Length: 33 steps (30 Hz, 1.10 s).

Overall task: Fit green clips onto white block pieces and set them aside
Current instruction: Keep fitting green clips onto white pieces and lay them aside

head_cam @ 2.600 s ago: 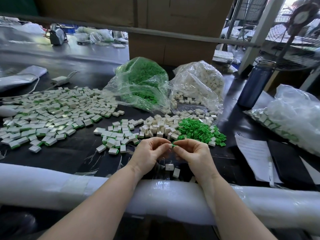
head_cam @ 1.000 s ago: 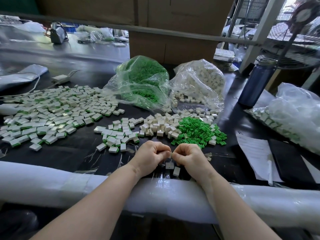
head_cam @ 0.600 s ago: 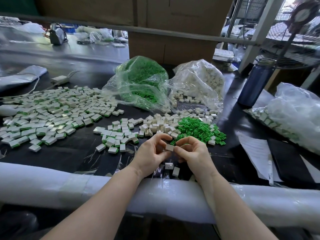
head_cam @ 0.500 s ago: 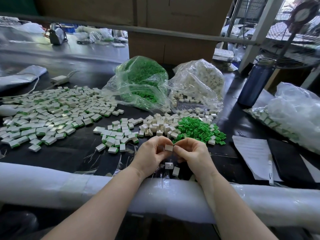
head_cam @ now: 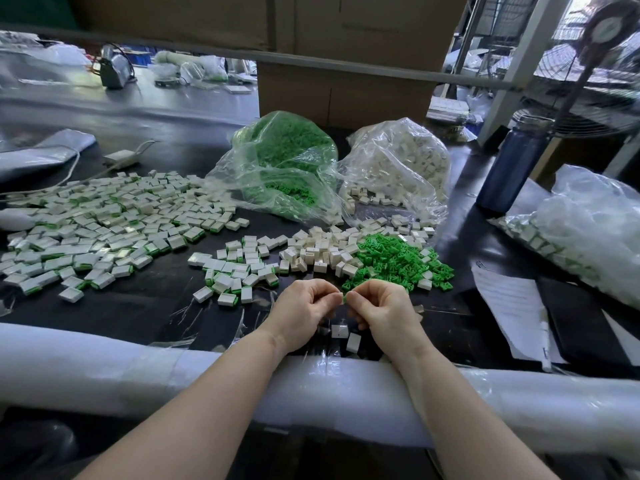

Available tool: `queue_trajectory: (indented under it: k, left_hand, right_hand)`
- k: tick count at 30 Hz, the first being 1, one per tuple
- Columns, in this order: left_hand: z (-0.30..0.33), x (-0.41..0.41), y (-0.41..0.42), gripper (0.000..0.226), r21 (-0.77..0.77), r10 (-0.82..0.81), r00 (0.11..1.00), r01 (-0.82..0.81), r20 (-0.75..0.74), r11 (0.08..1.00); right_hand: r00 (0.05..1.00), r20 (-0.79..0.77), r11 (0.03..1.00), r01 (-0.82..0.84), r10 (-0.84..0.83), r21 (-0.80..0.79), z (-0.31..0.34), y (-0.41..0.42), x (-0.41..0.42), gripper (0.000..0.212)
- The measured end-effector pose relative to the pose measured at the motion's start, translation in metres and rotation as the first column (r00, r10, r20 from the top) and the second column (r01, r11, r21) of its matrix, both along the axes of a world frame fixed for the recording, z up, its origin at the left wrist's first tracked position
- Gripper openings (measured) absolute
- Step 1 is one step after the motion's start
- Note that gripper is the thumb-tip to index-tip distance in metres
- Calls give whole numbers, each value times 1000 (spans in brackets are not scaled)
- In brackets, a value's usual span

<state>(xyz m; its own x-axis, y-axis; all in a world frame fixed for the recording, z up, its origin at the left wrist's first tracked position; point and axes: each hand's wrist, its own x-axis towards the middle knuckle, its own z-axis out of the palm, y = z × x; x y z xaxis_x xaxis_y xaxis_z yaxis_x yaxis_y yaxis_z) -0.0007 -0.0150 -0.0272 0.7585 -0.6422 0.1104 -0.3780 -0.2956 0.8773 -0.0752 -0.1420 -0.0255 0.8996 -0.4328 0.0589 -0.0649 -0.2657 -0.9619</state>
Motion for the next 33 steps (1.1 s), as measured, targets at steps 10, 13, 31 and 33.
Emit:
queue_trajectory:
  k: [10, 13, 31, 33]
  left_hand:
    - [1, -2, 1, 12, 53, -40, 999, 39, 20, 998]
    - [1, -1, 1, 13, 66, -57, 998, 57, 11, 996]
    - [-3, 0, -1, 13, 48, -73, 994, 69, 78, 996]
    - [-3, -1, -2, 13, 2, -52, 997, 52, 54, 999]
  right_hand:
    - [999, -35, 999, -10, 9, -50, 2, -1, -1, 20]
    - [999, -31, 998, -29, 27, -60, 2, -2, -3, 22]
    - [1000, 4, 1000, -30, 30, 2, 0, -2, -1, 22]
    - [999, 46, 997, -15, 12, 80, 0, -2, -1, 16]
